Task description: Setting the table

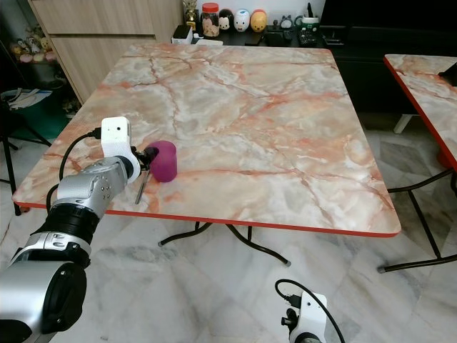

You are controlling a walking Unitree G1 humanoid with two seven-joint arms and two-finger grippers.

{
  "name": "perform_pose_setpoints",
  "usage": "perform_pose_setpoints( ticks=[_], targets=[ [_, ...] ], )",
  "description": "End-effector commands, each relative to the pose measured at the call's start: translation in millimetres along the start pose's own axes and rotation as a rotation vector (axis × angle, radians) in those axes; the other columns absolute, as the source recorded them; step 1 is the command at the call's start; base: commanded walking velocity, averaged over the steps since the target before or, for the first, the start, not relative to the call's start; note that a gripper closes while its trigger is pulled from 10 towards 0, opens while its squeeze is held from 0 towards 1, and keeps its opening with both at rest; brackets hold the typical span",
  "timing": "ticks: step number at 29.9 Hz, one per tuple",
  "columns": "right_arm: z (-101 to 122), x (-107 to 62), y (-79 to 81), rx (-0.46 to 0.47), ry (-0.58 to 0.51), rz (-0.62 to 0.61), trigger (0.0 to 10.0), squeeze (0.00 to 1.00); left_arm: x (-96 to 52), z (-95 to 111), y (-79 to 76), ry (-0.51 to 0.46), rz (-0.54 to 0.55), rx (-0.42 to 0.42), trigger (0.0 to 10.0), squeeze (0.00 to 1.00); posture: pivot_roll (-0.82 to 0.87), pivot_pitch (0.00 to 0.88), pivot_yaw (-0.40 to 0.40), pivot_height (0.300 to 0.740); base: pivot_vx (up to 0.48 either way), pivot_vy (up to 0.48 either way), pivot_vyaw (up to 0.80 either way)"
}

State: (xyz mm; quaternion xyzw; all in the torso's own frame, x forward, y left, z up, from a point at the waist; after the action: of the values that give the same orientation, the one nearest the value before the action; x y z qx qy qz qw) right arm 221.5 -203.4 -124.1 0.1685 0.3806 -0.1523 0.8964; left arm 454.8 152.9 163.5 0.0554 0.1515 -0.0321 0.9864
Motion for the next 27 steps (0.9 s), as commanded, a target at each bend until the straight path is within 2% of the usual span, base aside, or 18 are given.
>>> perform_pose_setpoints(
  ticks=[1,5,6,7,27],
  targets=[
    [-8.0,-2.0,-3.1,0.016,0.019,-0.013,10.0,0.0,0.8,-3.5,-0.4,0.013,0.002,0.018,10.0,0.0,0.06,0.07,0.014,0.74,0.0,0.0,0.0],
    [-8.6,-2.1,-2.0,0.015,0.019,-0.01,10.0,0.0,1.3,-4.6,-1.8,0.016,-0.002,0.021,10.0,0.0,0.06,0.069,0.017,0.74,0.0,0.0,0.0],
    [-9.0,-2.2,-1.8,0.017,0.019,-0.01,10.0,0.0,1.5,-4.2,-2.0,0.015,-0.004,0.02,7.6,0.0,0.06,0.069,0.019,0.74,0.0,0.0,0.0],
    [-9.4,-2.4,-1.6,0.019,0.019,-0.009,10.0,0.0,1.8,-3.6,-2.3,0.013,-0.005,0.02,0.0,0.0,0.06,0.069,0.019,0.74,0.0,0.0,0.0],
    [-8.7,-2.2,-1.3,0.02,0.016,-0.01,10.0,0.0,0.4,-4.5,4.0,0.011,-0.009,0.027,0.0,0.0,0.07,0.06,0.017,0.74,0.0,0.0,0.0]
  ],
)
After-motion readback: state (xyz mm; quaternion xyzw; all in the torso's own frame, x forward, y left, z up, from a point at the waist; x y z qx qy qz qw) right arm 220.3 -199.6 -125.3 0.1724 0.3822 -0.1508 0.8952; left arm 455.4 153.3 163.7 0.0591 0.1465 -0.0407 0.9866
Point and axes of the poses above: a point about 5 cm out from each wrist's last joint towards the gripper, its own x axis pointing out of the wrist towards the gripper, its own z axis along the axis of the wrist's last joint, y = z × x, the point moved 6 cm from there along x, pointing out of the wrist towards the gripper, and after that the axes turned 13 degrees about x, right-handed, at the moved point
